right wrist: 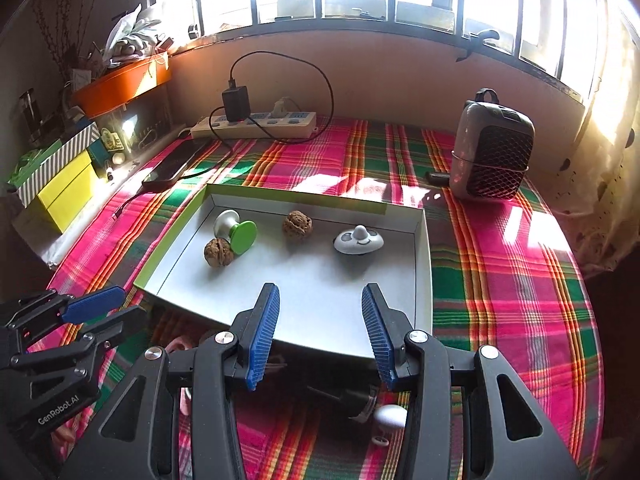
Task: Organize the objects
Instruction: 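Withdraw both grippers from the box toward the remaining objects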
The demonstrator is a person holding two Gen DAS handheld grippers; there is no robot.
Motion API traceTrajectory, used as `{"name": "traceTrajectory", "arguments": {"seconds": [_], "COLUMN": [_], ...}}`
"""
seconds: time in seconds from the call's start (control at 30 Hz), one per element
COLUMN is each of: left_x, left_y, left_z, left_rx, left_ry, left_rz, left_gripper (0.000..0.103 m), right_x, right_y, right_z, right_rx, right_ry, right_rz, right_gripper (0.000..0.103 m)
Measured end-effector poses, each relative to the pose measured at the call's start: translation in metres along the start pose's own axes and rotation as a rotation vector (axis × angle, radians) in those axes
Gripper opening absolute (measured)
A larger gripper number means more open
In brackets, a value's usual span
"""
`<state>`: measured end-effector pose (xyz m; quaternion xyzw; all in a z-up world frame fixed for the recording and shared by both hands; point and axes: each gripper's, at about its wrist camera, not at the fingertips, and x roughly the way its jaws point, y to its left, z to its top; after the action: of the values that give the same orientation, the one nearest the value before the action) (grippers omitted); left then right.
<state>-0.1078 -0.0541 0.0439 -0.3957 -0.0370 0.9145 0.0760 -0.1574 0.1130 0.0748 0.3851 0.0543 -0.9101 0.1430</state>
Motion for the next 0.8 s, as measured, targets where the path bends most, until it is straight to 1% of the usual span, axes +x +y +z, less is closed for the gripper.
{"name": "traceTrajectory", "arguments": {"seconds": [0.27,0.53,0.7,0.8], "left_x": [-0.003,0.001,0.007,0.01], "left_y": [0.005,0.001,-0.006,-0.01], "left_z": [-0.015,-0.027,-0.03,-0.031], "left_rx": [-0.024,-0.002,0.03,0.042], "left_ry": [0.021,0.056,0.083,0.091], "left_rz": [-0.026,-0.037,-0.045,-0.046], "left_gripper": [0.03,0.031,0.031,0.034], "right_x": [-0.011,-0.02,-0.023,-0.021], "right_y": [-0.019,-0.038,-0.05,-0.055], "right_z": [-0.027,-0.054,-0.062,-0.064], "right_rx": [0.041,0.053,0.069,0.069], "right_ry": [0.013,0.02,0.013,0.013], "right_rz": [-0.022,-0.053,-0.05,-0.032], "right_gripper": [0.044,0.044,0.044,0.044]}}
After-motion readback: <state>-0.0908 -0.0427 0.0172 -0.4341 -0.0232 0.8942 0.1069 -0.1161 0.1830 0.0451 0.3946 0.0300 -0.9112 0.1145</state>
